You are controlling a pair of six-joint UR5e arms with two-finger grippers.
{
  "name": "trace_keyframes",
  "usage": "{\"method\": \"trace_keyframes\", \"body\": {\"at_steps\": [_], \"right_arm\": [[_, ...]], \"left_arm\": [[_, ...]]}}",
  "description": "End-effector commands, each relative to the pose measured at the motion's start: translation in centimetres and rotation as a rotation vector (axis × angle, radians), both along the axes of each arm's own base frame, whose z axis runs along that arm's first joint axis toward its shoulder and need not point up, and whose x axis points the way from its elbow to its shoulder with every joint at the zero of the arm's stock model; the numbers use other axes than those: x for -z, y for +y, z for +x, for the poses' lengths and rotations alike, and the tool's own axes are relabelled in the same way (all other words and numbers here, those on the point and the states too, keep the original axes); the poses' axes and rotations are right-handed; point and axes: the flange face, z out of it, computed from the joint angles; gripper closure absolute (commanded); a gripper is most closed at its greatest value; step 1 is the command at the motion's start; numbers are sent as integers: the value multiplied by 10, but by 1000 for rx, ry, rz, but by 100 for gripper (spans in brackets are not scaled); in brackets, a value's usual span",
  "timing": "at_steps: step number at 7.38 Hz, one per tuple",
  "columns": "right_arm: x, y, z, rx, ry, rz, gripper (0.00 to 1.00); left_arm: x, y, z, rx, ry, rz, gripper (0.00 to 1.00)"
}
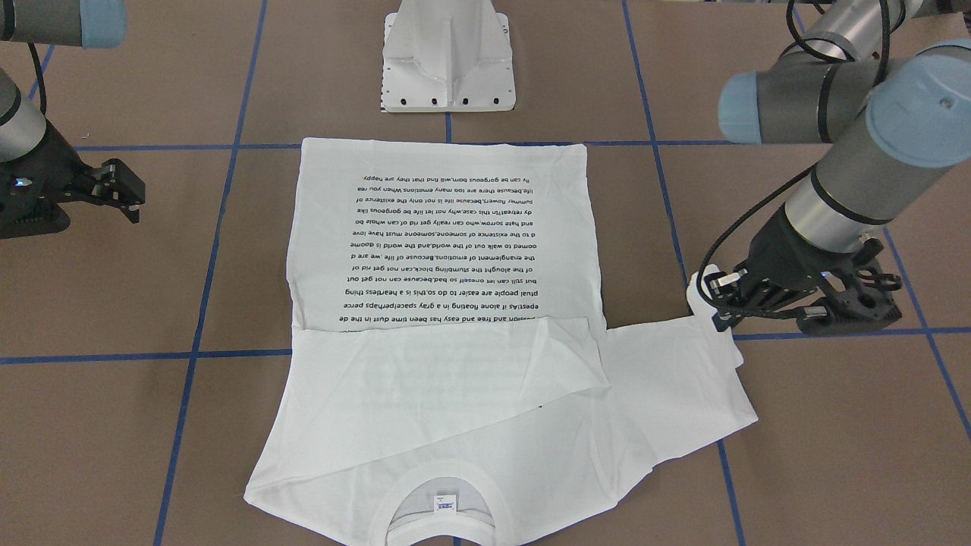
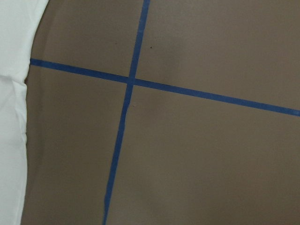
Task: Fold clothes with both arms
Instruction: 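Grasp the sleeve cuff with the left gripper and fold it across the shirt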
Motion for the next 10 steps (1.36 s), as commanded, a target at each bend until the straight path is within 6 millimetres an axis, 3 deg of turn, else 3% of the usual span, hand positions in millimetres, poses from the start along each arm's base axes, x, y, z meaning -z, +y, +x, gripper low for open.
{"method": "trace_keyframes", "body": {"at_steps": [1,2,3,5,6,8,10], "right_arm": [[-53,16,12,-3,-11,19,0],[-60,18,16,-5,-7,12,0],[-62,18,19,-11,-5,8,0],[-66,16,21,-15,0,2,0],[-69,14,20,-17,3,-2,0],[-68,13,20,-21,2,-3,0],[-68,13,22,-23,0,-5,0]], "left_arm": [[137,0,20,-39,168,-5,100],[191,6,28,-98,228,14,100],[218,19,34,-110,280,-39,100],[232,47,67,-152,300,-64,100],[231,58,82,-165,300,-76,100],[197,69,137,-166,286,-69,100],[161,50,233,-110,339,-77,100]]}}
